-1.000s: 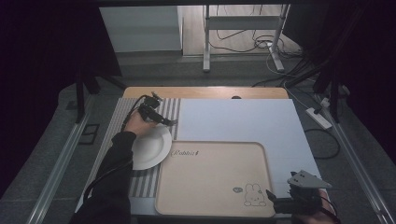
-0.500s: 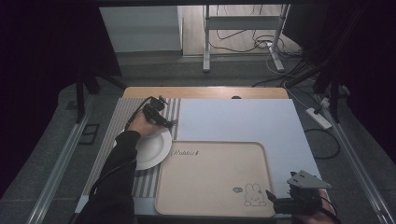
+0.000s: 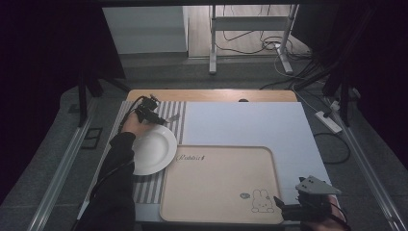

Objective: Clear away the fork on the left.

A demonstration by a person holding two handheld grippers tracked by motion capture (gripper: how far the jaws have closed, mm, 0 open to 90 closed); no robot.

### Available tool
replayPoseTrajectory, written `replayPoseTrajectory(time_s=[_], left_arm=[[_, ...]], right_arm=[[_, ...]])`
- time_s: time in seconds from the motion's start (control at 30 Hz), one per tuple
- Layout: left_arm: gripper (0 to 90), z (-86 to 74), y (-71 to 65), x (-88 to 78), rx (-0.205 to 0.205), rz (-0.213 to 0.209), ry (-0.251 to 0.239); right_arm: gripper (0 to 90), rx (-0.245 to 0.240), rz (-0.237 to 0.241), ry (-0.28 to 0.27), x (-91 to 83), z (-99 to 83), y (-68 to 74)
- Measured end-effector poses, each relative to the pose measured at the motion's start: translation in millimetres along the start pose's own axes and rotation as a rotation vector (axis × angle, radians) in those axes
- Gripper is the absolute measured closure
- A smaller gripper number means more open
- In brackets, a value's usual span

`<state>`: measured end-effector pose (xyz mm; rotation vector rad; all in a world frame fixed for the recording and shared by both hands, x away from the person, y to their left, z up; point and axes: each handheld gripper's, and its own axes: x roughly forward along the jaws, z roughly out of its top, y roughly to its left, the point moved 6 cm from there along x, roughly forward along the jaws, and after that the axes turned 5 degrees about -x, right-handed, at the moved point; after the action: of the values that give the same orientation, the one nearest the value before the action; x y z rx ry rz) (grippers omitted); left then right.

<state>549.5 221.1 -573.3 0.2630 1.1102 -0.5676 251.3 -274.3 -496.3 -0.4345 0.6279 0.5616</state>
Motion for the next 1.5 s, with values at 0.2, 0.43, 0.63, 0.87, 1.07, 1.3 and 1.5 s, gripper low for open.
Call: replayPoseTrajectory(time_s=[0.2,0.43,0.63,0.87,1.07,1.3,1.5], left_arm=[[72.4,-10.9,7.8,-7.7,0.006,-0.005,0.026],[84.6,-21.9,10.8,-12.5,-0.026,-0.065,0.019],[84.8,-22.8,13.7,-14.6,-0.027,-0.046,0.015],[84.8,-32.3,30.3,-36.3,-0.046,0.013,0.02],[84.8,-45.9,40.3,-52.1,-0.068,0.029,0.023],[84.7,-54.2,44.4,-69.4,-0.075,0.028,0.019],[84.7,-60.4,38.2,-78.9,-0.087,0.006,0.014]], right_arm=[[0.0,-0.004,0.004,0.003,0.0,-0.1,0.4],[0.0,-0.009,0.005,0.008,0.4,0.0,1.0],[0.0,-0.01,0.003,0.009,0.6,0.1,1.3],[0.0,-0.011,0.003,0.008,0.6,0.1,1.2],[0.0,-0.017,-0.001,0.011,0.8,0.1,1.6],[0.0,-0.018,-0.001,0.014,1.1,0.0,1.6],[0.0,-0.017,-0.005,0.012,1.1,0.0,1.5]])
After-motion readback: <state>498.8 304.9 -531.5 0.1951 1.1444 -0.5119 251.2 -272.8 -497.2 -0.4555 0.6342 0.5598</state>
